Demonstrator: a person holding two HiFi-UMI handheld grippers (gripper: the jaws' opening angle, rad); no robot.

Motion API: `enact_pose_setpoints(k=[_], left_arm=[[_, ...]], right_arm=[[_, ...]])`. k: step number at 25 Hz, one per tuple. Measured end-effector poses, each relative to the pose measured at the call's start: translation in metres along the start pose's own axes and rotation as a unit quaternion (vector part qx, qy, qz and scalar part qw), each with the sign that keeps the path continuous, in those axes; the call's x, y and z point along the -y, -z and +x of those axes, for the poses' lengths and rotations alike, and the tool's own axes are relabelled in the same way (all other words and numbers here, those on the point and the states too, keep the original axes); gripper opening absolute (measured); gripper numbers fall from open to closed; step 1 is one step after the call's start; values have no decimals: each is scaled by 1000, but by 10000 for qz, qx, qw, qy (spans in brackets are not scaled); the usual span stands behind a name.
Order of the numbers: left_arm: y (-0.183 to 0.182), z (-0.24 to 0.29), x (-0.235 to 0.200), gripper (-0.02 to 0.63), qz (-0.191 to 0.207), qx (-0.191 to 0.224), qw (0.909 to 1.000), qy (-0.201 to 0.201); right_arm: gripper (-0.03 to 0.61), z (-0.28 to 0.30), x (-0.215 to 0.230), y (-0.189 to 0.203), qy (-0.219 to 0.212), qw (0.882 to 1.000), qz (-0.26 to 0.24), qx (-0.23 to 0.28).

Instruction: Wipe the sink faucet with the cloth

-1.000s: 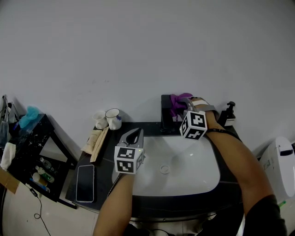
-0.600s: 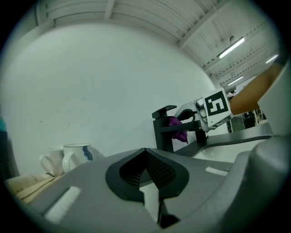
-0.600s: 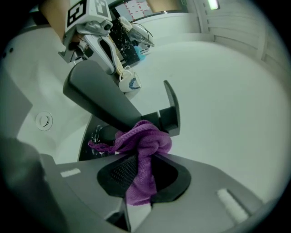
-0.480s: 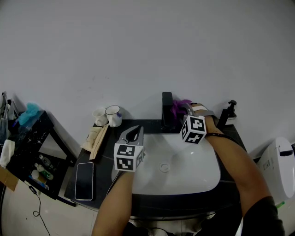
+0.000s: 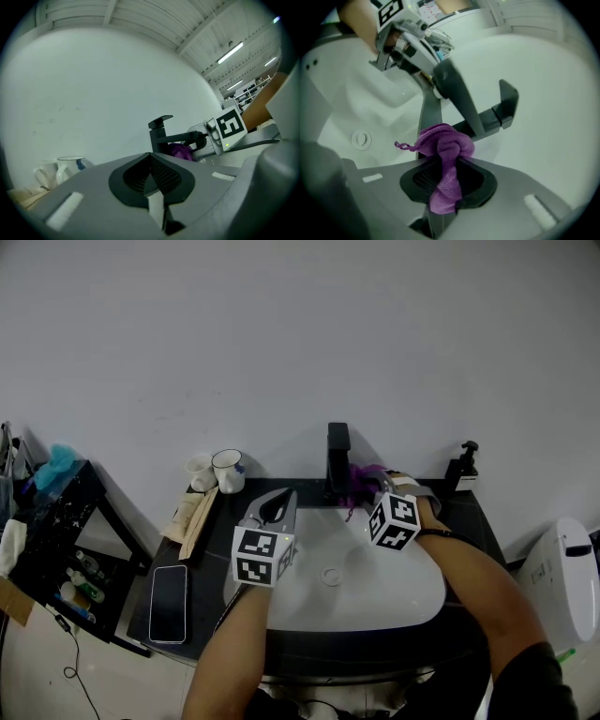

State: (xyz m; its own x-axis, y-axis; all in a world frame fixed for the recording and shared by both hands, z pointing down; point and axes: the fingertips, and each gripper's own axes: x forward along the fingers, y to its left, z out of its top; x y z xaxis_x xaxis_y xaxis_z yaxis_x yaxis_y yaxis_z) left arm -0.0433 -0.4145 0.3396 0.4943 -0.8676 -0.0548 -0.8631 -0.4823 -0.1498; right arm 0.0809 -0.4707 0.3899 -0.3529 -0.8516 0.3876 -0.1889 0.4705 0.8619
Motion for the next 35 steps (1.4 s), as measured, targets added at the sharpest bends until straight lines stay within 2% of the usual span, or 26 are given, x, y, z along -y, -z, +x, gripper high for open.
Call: enact_pose_setpoints(k=[2,3,5,6,7,8,9,12,13,14,15,16,17,18,20,23,25,26,29,32,34,35], left_arm=[[0,0,0,17,1,3,10000,-26],[0,-1,-2,17,-12,7,10000,-60],[-2,-3,-5,17,-48,36,9999,-154],[-3,-5,-8,17,-64,56,9997,-218],[-4,-7,-11,17,-84,76,9995,-292],[-5,-10,-14,17,-121,102,9992,-365],[-7,-13,-17,17,-186,141,9988,-423],[-17,-27,-24,17,-543,383,9967,-458],[-21,-32,-26,17,-659,499,9955,-459],[-26,-39,-28,17,-725,622,9942,-484],[-31,-46,-31,17,-718,746,9931,-547],[-37,-53,-34,17,-641,864,9921,-652],[-42,-60,-38,17,-525,974,9907,-791],[-47,-66,-41,17,-405,1075,9888,-949],[-55,-78,-49,17,-233,1232,9842,-1248],[-56,-86,-58,17,-281,1298,9801,-1477],[-54,-87,-62,17,-446,1301,9787,-1523],[-53,-87,-64,17,-527,1301,9781,-1536],[-51,-88,-68,17,-710,1309,9769,-1534],[-51,-88,-65,17,-771,1336,9767,-1493],[-53,-88,-64,17,-771,1359,9766,-1479],[-53,-89,-65,17,-771,1363,9764,-1489]], right_arm=[[86,-19,1,-9,-109,9947,983,267],[86,-30,0,-14,-215,9851,1650,429],[86,-51,-5,-19,-413,9512,2975,711],[86,-59,-8,-21,-495,9283,3589,835],[86,-65,-13,-24,-574,9006,4202,957],[86,-68,-19,-26,-655,8661,4839,1071],[86,-69,-26,-28,-738,8230,5508,1173],[86,-57,-48,-36,-857,6651,7283,1408],[86,-49,-52,-42,-815,6212,7647,1507],[86,-41,-55,-49,-747,5848,7910,1636],[85,-32,-55,-58,-659,5540,8103,1792],[84,-23,-53,-67,-550,5287,8239,1963],[84,-16,-49,-76,-421,5101,8324,2125],[84,-9,-43,-84,-275,4977,8370,2258],[84,2,-29,-98,45,4815,8416,2446],[84,9,3,-110,536,4662,8403,2714],[84,8,27,-111,848,4562,8373,2891],[84,6,38,-110,986,4474,8381,2961],[84,2,62,-102,1317,4089,8487,3084],[84,2,71,-95,1495,3794,8583,3115],[84,4,72,-92,1539,3678,8633,3095],[84,6,71,-92,1550,3683,8636,3075]])
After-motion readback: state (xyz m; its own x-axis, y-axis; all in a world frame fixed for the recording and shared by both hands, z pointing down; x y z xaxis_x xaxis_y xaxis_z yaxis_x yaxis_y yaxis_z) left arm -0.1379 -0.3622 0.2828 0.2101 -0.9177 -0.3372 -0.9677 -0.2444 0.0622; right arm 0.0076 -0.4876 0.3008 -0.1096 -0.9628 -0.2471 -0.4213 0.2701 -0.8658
